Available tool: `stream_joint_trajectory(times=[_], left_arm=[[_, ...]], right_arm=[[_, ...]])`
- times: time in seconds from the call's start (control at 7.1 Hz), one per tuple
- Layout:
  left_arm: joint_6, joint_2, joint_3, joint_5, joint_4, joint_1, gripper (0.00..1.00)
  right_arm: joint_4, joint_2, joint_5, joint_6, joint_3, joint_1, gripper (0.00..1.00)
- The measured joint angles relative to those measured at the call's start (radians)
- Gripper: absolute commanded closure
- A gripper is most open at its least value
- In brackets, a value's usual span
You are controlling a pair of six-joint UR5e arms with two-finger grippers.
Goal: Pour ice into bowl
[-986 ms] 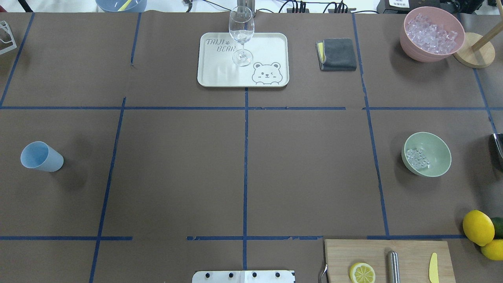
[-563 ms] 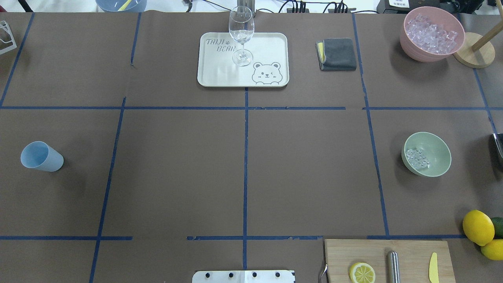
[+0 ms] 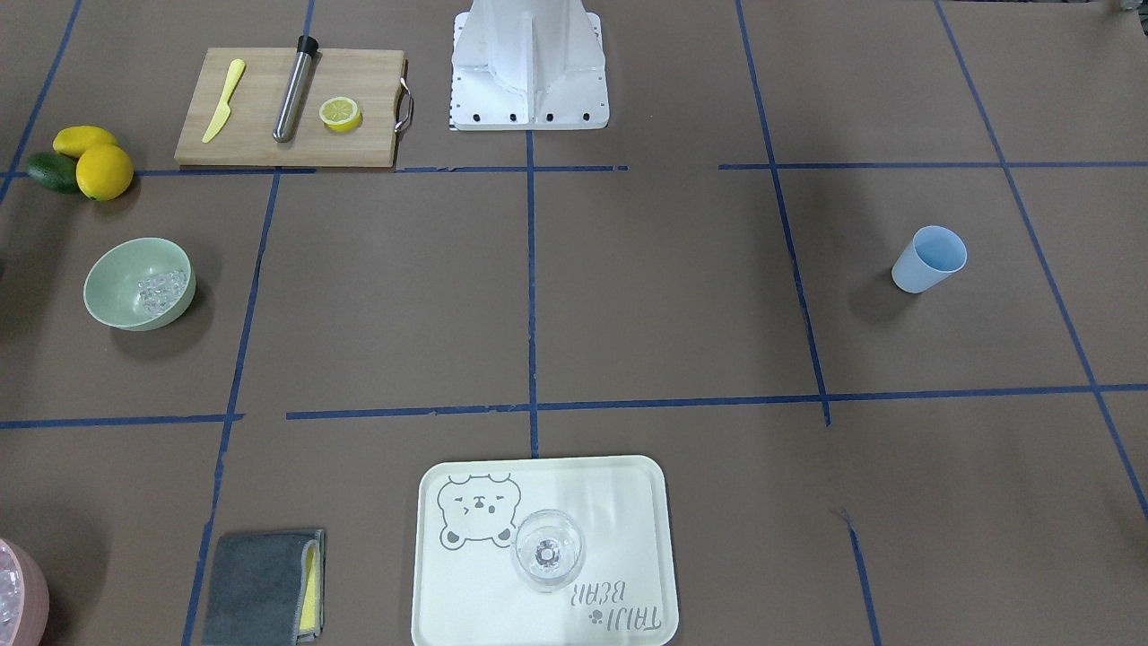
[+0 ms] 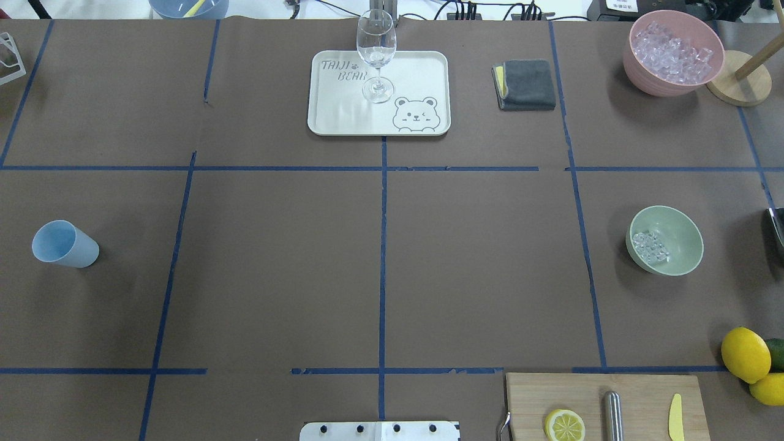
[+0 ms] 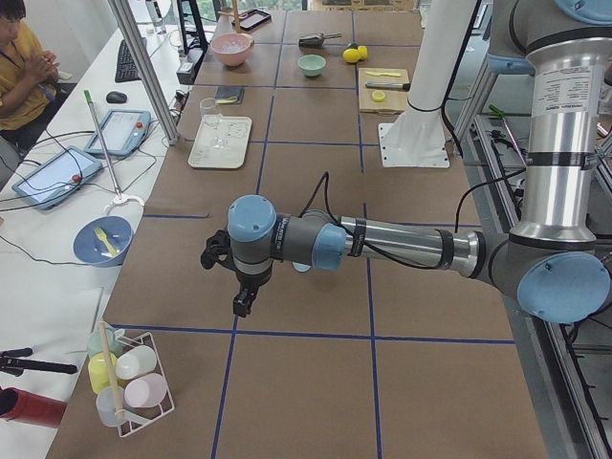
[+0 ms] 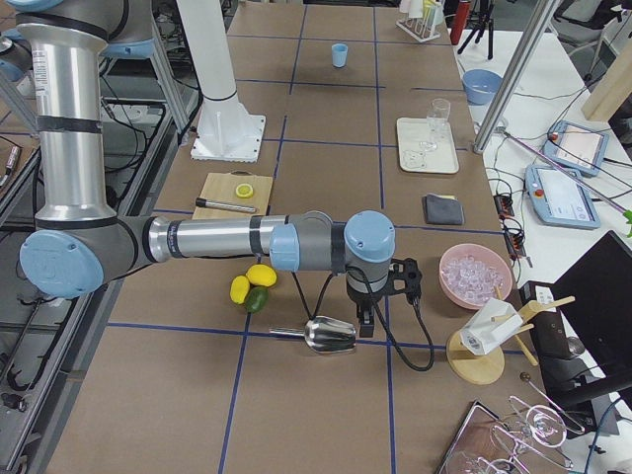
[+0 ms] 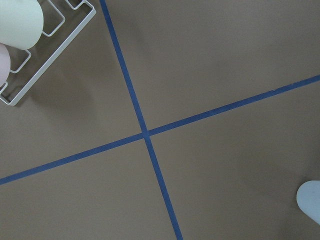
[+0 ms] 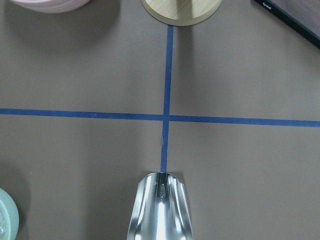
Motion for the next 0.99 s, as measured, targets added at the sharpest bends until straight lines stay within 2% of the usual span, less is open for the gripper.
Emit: stream_joint_trajectory(times=[0.56,0.99], left_arm=[[0.004,0.001,-0.009,0.008,-0.005,0.003,0.00],[0.004,0.069,-0.032,0.007,0.009,-0.006,0.00]], right_arm=[[0.011,-0.005,0.004,0.002,0.007,0.000,0.00],[0.003,-0.001,-0.011,0.000,0.019,-0.022,0.00]])
